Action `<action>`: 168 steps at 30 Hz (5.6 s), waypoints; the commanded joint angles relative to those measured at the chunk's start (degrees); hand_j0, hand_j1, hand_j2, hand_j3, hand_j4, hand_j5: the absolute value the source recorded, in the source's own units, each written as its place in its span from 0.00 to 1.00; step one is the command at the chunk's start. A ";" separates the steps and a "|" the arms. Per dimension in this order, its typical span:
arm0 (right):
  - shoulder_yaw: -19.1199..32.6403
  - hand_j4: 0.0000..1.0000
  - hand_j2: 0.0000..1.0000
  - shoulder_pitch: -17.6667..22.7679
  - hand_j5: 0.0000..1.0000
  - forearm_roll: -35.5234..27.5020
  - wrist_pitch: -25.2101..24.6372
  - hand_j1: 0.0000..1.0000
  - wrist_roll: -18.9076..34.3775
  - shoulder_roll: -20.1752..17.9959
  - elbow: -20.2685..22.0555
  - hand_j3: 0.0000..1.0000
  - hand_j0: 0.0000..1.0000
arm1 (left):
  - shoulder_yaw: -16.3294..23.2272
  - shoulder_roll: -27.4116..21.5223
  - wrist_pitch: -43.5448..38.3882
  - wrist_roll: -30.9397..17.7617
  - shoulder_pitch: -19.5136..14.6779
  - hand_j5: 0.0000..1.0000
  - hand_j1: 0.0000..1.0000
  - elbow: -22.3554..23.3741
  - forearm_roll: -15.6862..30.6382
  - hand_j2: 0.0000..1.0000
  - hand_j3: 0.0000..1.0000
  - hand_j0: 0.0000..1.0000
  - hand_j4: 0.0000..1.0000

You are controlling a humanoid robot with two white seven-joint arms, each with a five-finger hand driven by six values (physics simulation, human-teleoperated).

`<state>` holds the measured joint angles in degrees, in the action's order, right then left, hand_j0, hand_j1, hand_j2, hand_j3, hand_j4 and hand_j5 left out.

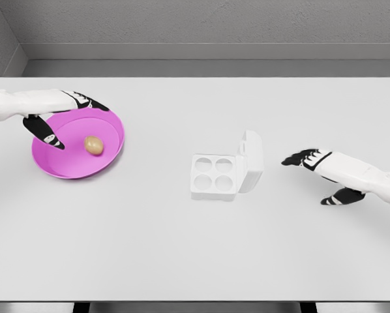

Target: Pack egg into the box and close the box lid

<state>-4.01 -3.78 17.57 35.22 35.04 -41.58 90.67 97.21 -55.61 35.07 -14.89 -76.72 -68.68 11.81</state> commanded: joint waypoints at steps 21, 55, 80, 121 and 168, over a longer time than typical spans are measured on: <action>1.99 1.00 1.00 -2.11 1.00 -1.31 -0.22 1.00 -0.04 0.19 0.12 1.00 1.00 | 0.35 4.54 -0.07 0.21 3.51 0.90 0.90 4.87 -0.12 0.90 0.90 0.90 0.90; 0.76 1.00 1.00 -2.64 1.00 -1.31 -0.22 1.00 -0.04 0.01 0.12 1.00 1.00 | 0.26 8.06 -0.07 0.48 5.88 0.82 0.82 8.12 -0.82 0.82 0.82 0.82 0.82; 0.76 1.00 1.00 -2.55 1.00 -1.31 -0.22 1.00 -0.04 -0.08 0.12 1.00 1.00 | 0.26 9.55 -0.07 0.65 7.11 0.79 0.79 12.34 -1.26 0.79 0.79 0.79 0.79; 0.76 1.00 1.00 -2.55 1.00 -1.31 -0.22 1.00 -0.04 0.01 0.03 1.00 1.00 | -1.32 10.61 -0.07 1.18 7.37 0.41 0.41 13.40 -2.23 0.41 0.41 0.41 0.41; 0.76 1.00 1.00 -2.55 1.00 -1.31 -0.22 1.00 -0.04 0.01 0.03 1.00 1.00 | -9.15 15.62 -0.07 1.62 5.79 0.40 0.40 2.06 -1.44 0.40 0.40 0.40 0.40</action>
<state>-3.26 -6.33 16.68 35.16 35.03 -41.54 90.68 88.10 -40.10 35.09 -13.33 -70.84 -65.37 9.90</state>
